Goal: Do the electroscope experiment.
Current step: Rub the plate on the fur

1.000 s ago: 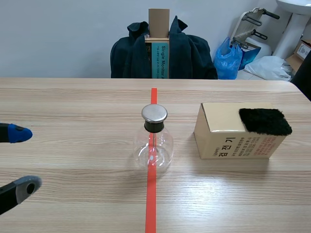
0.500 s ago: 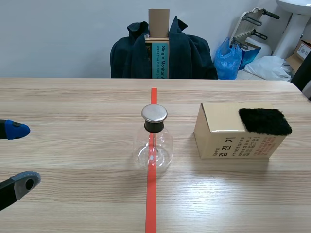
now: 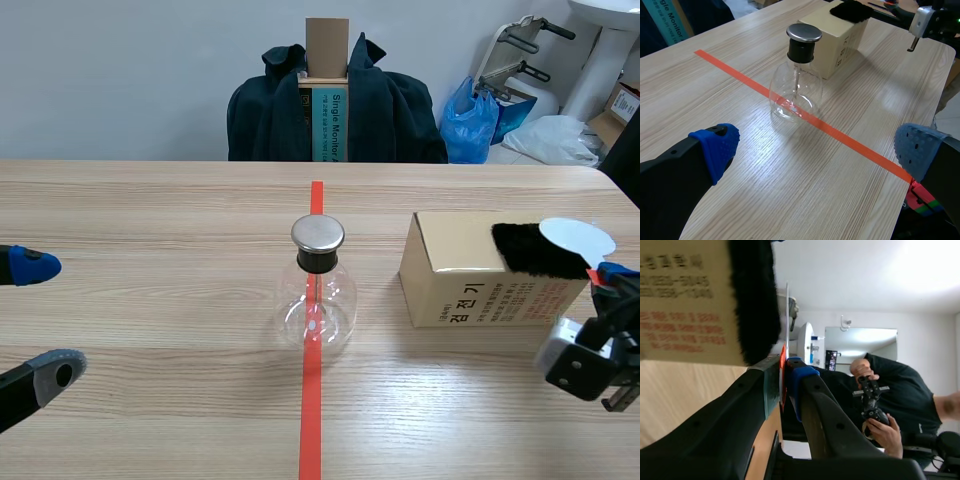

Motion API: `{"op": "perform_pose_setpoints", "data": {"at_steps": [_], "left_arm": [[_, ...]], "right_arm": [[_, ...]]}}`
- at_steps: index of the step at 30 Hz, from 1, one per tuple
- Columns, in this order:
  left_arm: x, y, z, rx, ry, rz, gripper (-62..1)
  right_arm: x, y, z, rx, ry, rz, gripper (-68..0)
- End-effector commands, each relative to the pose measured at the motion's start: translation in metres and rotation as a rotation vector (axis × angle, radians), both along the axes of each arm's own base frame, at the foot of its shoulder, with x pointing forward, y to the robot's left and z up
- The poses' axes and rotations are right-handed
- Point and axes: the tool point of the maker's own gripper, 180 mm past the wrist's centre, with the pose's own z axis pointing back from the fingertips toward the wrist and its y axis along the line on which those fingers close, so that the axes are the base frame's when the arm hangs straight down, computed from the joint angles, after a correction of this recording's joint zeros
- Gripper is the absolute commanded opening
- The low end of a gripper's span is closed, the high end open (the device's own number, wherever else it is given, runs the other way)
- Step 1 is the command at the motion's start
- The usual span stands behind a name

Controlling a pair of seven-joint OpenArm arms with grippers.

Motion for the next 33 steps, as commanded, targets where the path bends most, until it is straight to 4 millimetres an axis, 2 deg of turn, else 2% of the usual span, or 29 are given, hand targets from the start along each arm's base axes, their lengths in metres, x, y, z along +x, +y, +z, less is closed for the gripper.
{"op": "perform_pose_setpoints", "data": {"at_steps": [1,6,14,20,21,24,26,31,33], "left_arm": [[0.002,-0.004,0.009,-0.034,-0.020,-0.004,1.4],[0.003,-0.004,0.009,-0.035,-0.021,0.000,1.4],[0.006,-0.001,0.009,-0.024,-0.034,0.021,1.4],[0.007,-0.001,0.009,-0.024,-0.036,0.023,1.4],[0.007,-0.001,0.009,-0.025,-0.039,0.025,1.4],[0.009,0.001,0.009,-0.017,-0.047,0.038,1.4],[0.010,0.001,0.009,-0.017,-0.049,0.040,1.4],[0.010,0.001,0.013,-0.033,-0.061,0.041,1.4],[0.010,0.000,0.014,-0.037,-0.064,0.042,1.4]], "right_arm": [[0.005,-0.003,0.010,-0.012,-0.033,0.007,-66.9],[0.000,0.002,0.001,-0.012,-0.009,0.046,-66.9],[-0.011,0.031,-0.014,-0.019,0.061,0.219,-66.9],[-0.003,-0.003,-0.013,-0.024,0.059,0.023,-66.9],[-0.003,-0.002,-0.015,-0.023,0.067,0.028,-66.8],[-0.008,0.023,-0.020,-0.006,0.092,0.145,-66.9],[-0.011,0.031,-0.023,-0.020,0.100,0.184,-66.9],[-0.005,0.001,-0.023,-0.049,0.099,0.022,-66.9],[-0.005,0.007,-0.023,-0.047,0.100,0.058,-66.9]]}}
